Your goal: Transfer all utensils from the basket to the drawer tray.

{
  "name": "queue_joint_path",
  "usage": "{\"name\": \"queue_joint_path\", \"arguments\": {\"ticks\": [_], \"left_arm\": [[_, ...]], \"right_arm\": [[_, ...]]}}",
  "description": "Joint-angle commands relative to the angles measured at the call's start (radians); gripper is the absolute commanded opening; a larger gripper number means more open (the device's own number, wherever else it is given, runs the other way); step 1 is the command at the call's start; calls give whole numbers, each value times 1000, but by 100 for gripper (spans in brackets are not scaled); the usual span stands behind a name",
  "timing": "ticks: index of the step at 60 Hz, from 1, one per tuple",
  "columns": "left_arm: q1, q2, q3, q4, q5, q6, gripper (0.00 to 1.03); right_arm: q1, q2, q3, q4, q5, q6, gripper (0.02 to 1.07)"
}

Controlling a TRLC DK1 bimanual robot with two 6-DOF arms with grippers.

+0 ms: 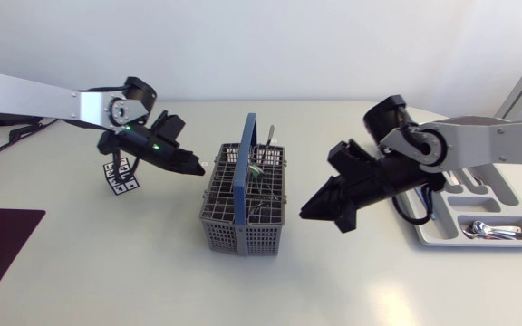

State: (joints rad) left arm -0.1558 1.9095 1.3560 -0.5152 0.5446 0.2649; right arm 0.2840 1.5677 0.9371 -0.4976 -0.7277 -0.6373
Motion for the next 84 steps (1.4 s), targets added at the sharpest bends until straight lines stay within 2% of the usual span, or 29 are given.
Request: {"name": "queue_joint_path", "arguments": {"ticks": [1, 5, 12, 17, 29, 38, 44, 47, 59, 62, 68, 77, 84], "left_arm": [[15, -158, -98, -16, 6, 69, 17], [10, -267, -186, -16, -3, 109, 22], [-22, -414, -302, -14, -3, 148, 25], [-70, -504, -376, -22, -11, 165, 24], [-200, -653, -509, -92, -11, 214, 24], [-310, -668, -575, -106, -12, 217, 24], [-343, -635, -586, -100, -18, 212, 24], [-347, -607, -583, -89, -18, 212, 24], [-341, -509, -560, -42, -25, 201, 24], [-340, -483, -554, -16, -32, 188, 24], [-324, -441, -543, 41, -51, 166, 24], [-263, -417, -528, 101, -54, 148, 24], [-217, -391, -515, 129, -54, 148, 24]], "right_arm": [[-71, -3, 19, -10, 8, -30, 46], [-117, 37, 52, 1, 5, -35, 48], [-166, 141, 127, 74, -4, 10, 47], [-178, 218, 183, 156, -4, 64, 47], [-181, 376, 350, 225, -21, 159, 46], [-151, 496, 494, 228, -24, 225, 30], [-121, 549, 572, 225, -26, 257, 24], [-111, 574, 609, 222, -26, 274, 21], [-80, 680, 766, 169, -33, 306, 18], [-75, 707, 807, 149, -47, 317, 15], [-63, 735, 867, 74, -96, 312, 15], [-52, 713, 832, -30, -157, 218, 10], [-59, 664, 740, -32, -185, 177, 10]]}}
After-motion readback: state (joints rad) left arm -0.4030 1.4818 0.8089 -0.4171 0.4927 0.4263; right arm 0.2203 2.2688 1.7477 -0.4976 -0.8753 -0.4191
